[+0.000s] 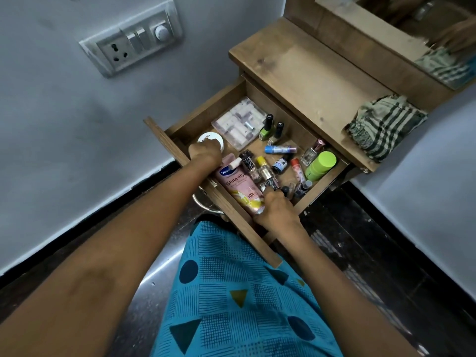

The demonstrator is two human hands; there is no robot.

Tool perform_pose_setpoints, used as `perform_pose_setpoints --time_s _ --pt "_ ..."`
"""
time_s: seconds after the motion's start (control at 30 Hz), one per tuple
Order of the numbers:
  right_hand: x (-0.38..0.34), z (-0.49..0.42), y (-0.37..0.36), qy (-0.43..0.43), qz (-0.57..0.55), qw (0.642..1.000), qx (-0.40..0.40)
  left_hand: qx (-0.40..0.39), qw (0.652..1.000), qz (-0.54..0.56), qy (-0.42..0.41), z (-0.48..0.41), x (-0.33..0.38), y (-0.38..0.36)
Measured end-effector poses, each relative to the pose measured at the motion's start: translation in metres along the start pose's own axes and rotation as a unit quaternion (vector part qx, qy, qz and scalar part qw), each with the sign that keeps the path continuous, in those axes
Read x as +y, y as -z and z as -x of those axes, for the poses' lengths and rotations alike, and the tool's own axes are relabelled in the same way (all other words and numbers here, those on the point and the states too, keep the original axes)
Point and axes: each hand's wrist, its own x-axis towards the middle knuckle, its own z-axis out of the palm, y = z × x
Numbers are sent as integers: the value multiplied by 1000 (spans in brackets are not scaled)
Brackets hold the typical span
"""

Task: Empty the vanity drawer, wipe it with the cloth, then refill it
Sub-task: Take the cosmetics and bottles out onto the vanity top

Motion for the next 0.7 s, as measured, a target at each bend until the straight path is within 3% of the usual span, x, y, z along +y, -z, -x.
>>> perform_pose_setpoints --time_s 0.2,0.37,0.57,0.7 --pt "8 3 14 27 -101 994 -32 -18 997 79 18 2 -6 10" --pt "15 11 23 63 -123 990 -31 -9 990 142 21 12 -12 23" --pt "27 26 27 81 -201 976 24 -14 973 229 9 26 -21 38" --pt "35 31 30 82 -299 948 68 27 966 256 -4 34 -24 47"
